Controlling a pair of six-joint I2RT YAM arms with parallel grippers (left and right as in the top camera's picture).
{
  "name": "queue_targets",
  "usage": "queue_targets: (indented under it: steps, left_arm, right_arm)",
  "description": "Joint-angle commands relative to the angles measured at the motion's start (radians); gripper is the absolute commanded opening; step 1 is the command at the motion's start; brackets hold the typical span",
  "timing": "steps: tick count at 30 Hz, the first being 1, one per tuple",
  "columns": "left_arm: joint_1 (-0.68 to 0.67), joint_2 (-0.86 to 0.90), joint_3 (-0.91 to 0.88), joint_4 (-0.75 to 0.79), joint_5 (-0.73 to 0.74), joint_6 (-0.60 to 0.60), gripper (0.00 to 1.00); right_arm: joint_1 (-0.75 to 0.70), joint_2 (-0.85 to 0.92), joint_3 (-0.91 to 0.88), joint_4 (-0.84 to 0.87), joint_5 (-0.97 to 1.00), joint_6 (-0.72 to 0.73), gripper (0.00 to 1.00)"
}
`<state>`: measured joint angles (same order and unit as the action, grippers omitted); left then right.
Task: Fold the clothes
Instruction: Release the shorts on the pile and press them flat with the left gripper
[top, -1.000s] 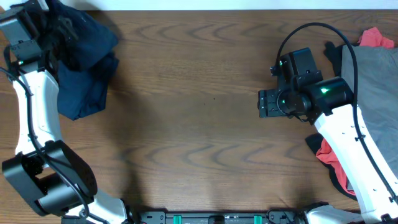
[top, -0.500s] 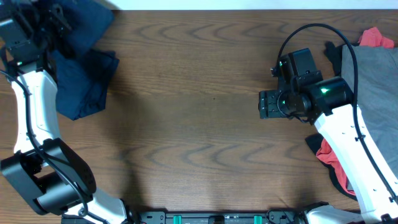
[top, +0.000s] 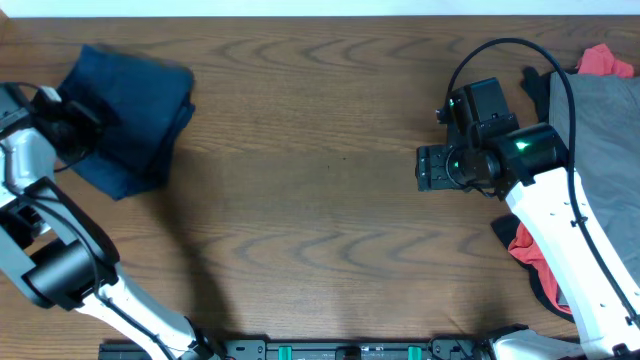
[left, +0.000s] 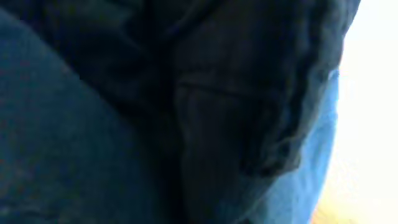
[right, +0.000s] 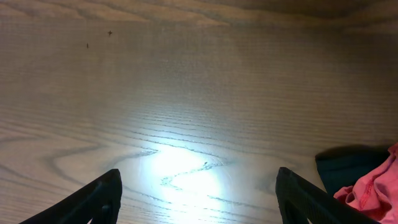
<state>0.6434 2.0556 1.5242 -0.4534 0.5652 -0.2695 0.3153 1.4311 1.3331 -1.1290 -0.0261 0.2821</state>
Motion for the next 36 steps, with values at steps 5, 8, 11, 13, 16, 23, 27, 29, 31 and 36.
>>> queue_targets:
  steps: [5, 8, 11, 13, 16, 23, 27, 29, 31, 36]
  left_arm:
    - [0.088, -0.032, 0.006, -0.063, 0.278, -0.025, 0.06]
    - [0.108, -0.037, 0.006, -0.063, 0.385, -0.024, 0.06]
    - [0.114, -0.064, 0.006, -0.063, 0.418, -0.024, 0.06]
    - [0.114, -0.089, 0.006, -0.064, 0.418, -0.024, 0.14]
    - [0.116, -0.14, 0.006, -0.1, 0.389, -0.026, 0.56]
    - [0.119, -0.272, 0.006, -0.288, -0.002, -0.109, 0.89]
    - [0.119, -0.354, 0.006, -0.319, -0.054, -0.148, 0.9]
    - [0.111, -0.404, 0.006, -0.297, -0.053, -0.151, 0.9]
    - [0.093, -0.441, 0.006, -0.248, -0.049, -0.14, 0.93]
    - [0.046, -0.439, 0.005, -0.125, 0.085, -0.091, 0.63]
  right_arm:
    - [0.01, -0.018, 0.004, 0.003, 0.018, 0.017, 0.78]
    - [0.01, -0.018, 0.004, 0.003, 0.023, 0.017, 0.78]
    - [0.01, -0.018, 0.004, 0.003, 0.023, 0.017, 0.78]
    - [0.01, -0.018, 0.004, 0.003, 0.023, 0.017, 0.78]
    - [0.01, -0.018, 0.004, 0.003, 0.023, 0.016, 0.78]
    - [0.01, -0.018, 0.004, 0.003, 0.023, 0.008, 0.78]
    - [0.01, -0.018, 0.004, 0.003, 0.023, 0.008, 0.78]
    - [0.01, -0.018, 0.004, 0.003, 0.023, 0.009, 0.78]
    - [0.01, -0.018, 0.004, 0.004, 0.023, 0.009, 0.78]
    - [0.01, -0.018, 0.004, 0.011, 0.022, 0.01, 0.78]
